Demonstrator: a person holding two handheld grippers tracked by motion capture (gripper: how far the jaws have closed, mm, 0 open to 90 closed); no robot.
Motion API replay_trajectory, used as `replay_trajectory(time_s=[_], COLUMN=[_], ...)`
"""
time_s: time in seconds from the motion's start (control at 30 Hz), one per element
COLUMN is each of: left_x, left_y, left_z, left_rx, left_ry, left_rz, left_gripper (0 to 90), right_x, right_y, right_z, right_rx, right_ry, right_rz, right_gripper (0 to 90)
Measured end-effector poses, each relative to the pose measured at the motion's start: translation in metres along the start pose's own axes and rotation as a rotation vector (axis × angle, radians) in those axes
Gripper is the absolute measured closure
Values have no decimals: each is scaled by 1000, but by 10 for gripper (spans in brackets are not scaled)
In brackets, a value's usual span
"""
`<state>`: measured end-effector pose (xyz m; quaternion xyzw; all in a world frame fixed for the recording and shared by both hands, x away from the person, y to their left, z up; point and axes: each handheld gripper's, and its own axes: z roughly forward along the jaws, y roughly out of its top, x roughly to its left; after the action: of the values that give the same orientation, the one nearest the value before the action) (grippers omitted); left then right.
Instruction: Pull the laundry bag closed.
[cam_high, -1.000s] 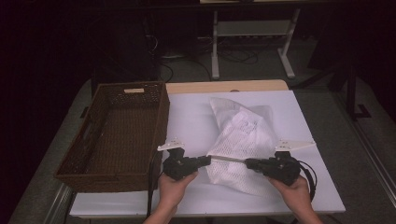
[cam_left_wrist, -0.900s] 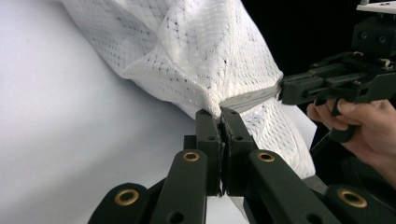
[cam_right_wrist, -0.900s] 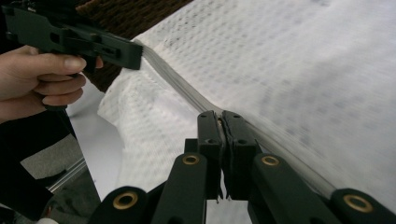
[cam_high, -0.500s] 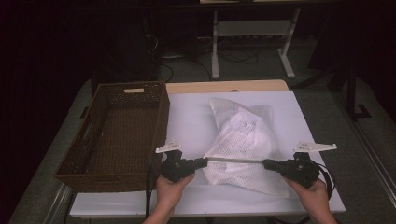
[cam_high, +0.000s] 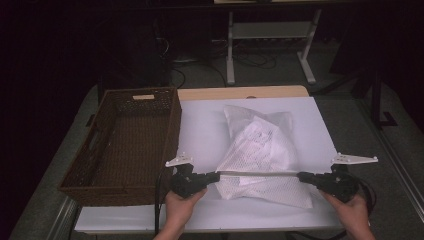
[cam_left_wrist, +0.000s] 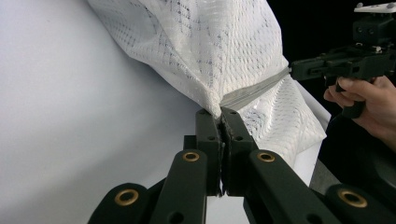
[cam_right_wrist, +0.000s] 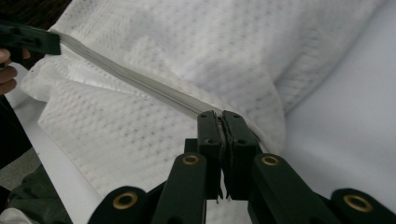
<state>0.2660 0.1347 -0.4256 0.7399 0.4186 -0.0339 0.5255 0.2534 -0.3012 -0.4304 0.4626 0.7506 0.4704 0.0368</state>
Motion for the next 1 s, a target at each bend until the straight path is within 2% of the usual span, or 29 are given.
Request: replay_trajectory(time_s=[0.2, 0.27, 0.43, 0.7, 0.8, 1.0], left_x=[1, -1, -2, -1, -1, -5], left_y=[-3, -4, -4, -7, -6, -3], left_z=[-1, 1, 1, 0, -3, -6], left_rx=[2, 5, 6, 5, -6, -1], left_ry=[-2, -4, -5, -1, -3, 12], left_rz=[0, 7, 15, 19, 24, 55], left_gripper=[878, 878, 878, 851, 787, 683], right_x=[-15, -20, -20, -17, -14, -5], right_y=[-6, -9, -12, -11, -8, 3], right_z=[-8, -10, -10, -12, -13, -7], right_rx=[5, 3, 5, -12, -27, -15], right_ry=[-33, -25, -38, -33, -41, -48], right_rz=[33, 49, 40, 1, -22, -86], right_gripper=[863, 863, 862, 833, 719, 640])
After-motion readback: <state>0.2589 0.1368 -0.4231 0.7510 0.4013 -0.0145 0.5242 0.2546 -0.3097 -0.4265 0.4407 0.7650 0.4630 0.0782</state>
